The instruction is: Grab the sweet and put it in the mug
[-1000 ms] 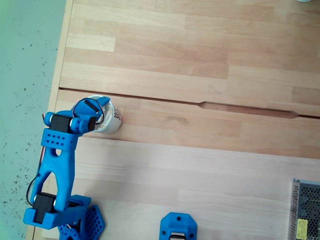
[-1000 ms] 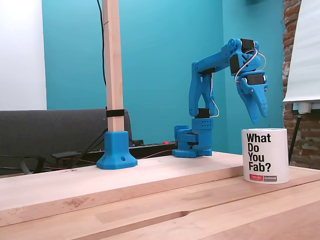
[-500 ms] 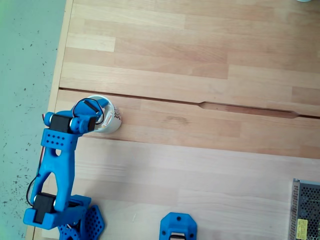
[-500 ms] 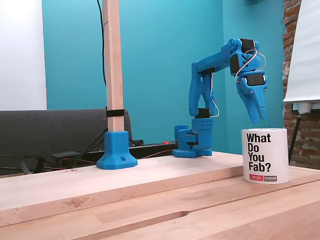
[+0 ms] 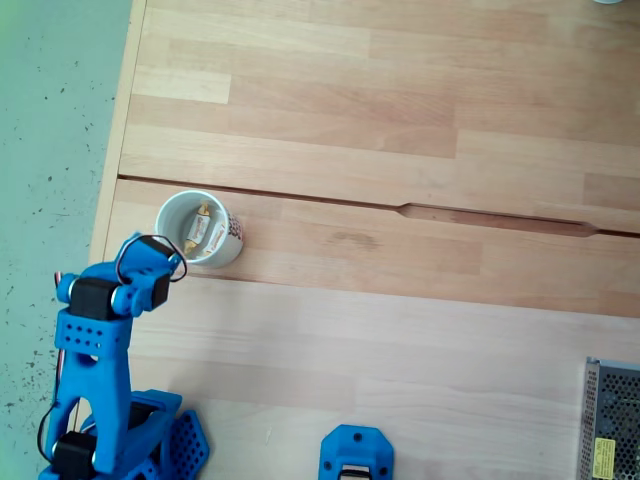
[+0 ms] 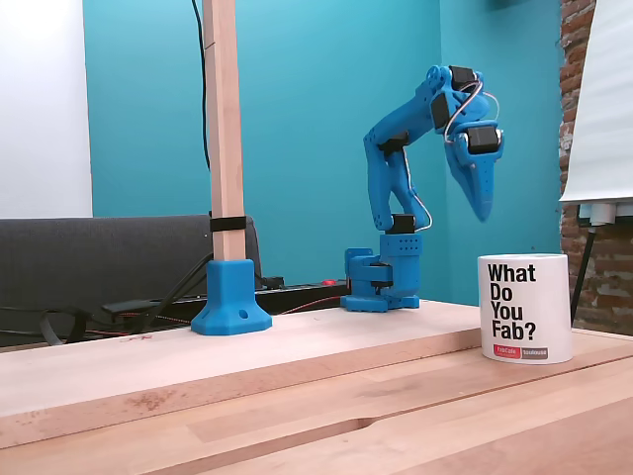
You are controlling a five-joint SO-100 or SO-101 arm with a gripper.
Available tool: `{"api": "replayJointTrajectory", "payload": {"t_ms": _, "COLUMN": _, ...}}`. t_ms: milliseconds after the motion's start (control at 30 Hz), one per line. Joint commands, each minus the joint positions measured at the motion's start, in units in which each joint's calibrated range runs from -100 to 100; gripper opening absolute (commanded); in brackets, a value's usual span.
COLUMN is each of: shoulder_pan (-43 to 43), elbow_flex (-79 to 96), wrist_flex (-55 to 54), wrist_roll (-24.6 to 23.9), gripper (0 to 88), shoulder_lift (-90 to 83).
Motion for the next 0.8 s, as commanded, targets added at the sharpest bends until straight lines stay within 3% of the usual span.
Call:
{"api": "replayJointTrajectory", "payload": {"t_ms": 0, "shoulder_pan": -0.4, "elbow_flex": 5.7, "wrist_flex": 0.4, "wrist_roll": 0.8, "gripper": 0.0, "shoulder_lift": -6.4}}
{"api": "replayJointTrajectory", "payload": {"t_ms": 300, "shoulder_pan": -0.6, "elbow_flex": 19.3, "wrist_flex": -2.4, "wrist_roll": 0.9, "gripper": 0.0, "shoulder_lift": -24.0}}
{"api": "replayJointTrajectory", "payload": {"t_ms": 500, "shoulder_pan": 0.2, "elbow_flex": 25.9, "wrist_flex": -13.6, "wrist_roll": 1.5, "gripper": 0.0, "shoulder_lift": -37.2}}
{"api": "replayJointTrajectory", "payload": {"t_ms": 767, "shoulder_pan": 0.4, "elbow_flex": 52.3, "wrist_flex": -27.8, "wrist_roll": 1.5, "gripper": 0.0, "shoulder_lift": -50.8}}
